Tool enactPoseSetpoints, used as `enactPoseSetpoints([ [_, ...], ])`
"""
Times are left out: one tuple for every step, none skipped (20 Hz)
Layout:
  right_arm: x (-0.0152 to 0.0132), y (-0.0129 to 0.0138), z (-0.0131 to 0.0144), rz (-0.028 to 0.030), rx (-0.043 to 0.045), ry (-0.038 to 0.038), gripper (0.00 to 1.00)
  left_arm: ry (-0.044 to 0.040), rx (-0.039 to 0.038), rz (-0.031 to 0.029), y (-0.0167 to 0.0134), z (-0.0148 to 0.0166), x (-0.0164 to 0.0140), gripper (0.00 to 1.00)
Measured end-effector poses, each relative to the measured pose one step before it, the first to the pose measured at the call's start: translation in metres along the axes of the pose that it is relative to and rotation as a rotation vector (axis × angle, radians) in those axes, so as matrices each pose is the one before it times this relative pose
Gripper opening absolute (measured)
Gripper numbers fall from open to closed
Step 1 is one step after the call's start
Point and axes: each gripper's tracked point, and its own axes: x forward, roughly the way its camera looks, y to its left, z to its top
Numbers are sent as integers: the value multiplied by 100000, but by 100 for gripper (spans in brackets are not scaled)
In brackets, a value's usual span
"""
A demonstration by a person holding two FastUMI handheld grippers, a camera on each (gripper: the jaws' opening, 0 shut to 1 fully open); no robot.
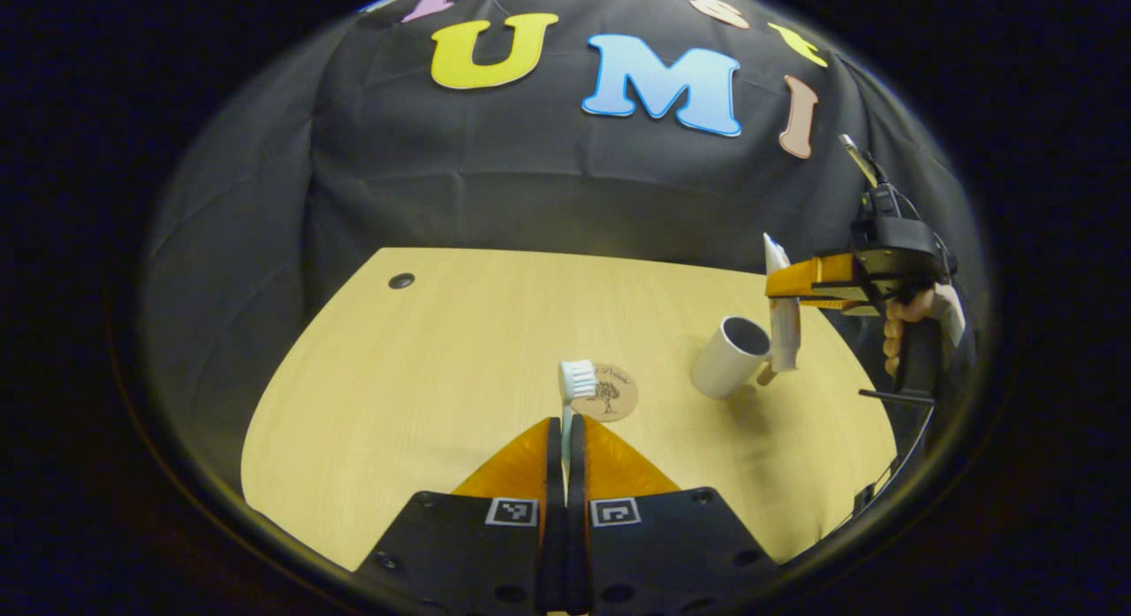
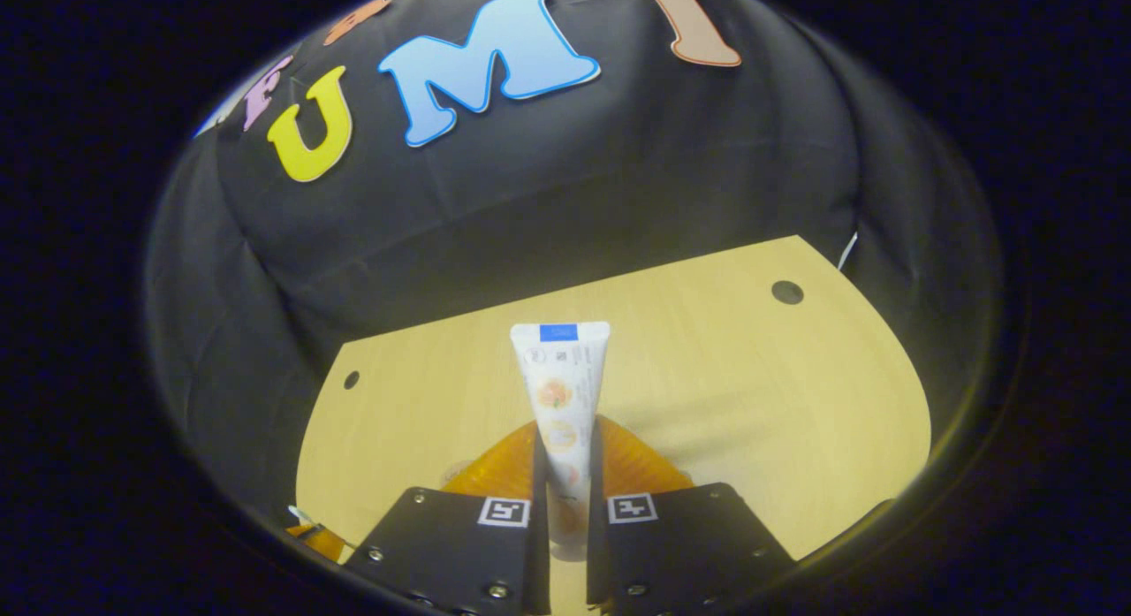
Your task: Put the toothbrush and toothpaste on the desktop into the cup, then pick up the cup and place it on the coaster on the desktop.
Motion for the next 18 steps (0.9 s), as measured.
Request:
enactPoseSetpoints([
  [638,145,620,358,612,-499,17,-507,-247,219,101,247,-345,8],
  [452,139,323,25,389,-594,17,-517,34,414,135,190,-225,7],
  [212,-101,212,-500,126,-983,17,-472,111,238,97,285,-205,8],
  [578,-67,227,-403,-57,-873,17,-558,79,167,109,263,-142,7],
  [872,12,585,-362,153,-1238,17,-248,-84,-6,-11,189,-147,7],
  [630,-76,411,-737,210,-1843,17,-264,-329,149,-52,276,-213,8],
  [661,-345,318,-1562,-46,-1366,17,-379,-126,106,2,257,-211,8],
  [587,-317,-191,-1436,-284,-696,17,-318,57,294,-35,282,-188,8],
  [444,-139,-121,-752,-578,-359,17,-223,74,30,-53,353,-309,7],
  [305,20,-68,-138,-901,-629,18,41,51,229,17,289,-116,8],
  [390,5,46,-486,-1229,-966,17,19,-82,231,68,134,-178,8],
  [144,132,-221,-233,-1408,-675,17,353,-241,97,28,-199,277,8],
  [118,165,-34,-489,-916,-653,17,436,-374,111,184,-182,95,8],
  [108,151,-227,76,-94,-484,17,264,-318,102,250,-13,114,7],
  [-17,196,-193,-87,627,-86,17,182,-242,303,253,-71,-71,8],
  [-350,4,-288,-470,530,-550,17,151,-105,442,122,26,-151,7],
  [166,-249,71,-1823,138,-609,17,19,-143,467,294,-14,-146,7],
  [-449,-128,-379,-554,-175,-899,20,-68,-225,375,269,-58,-67,7],
])
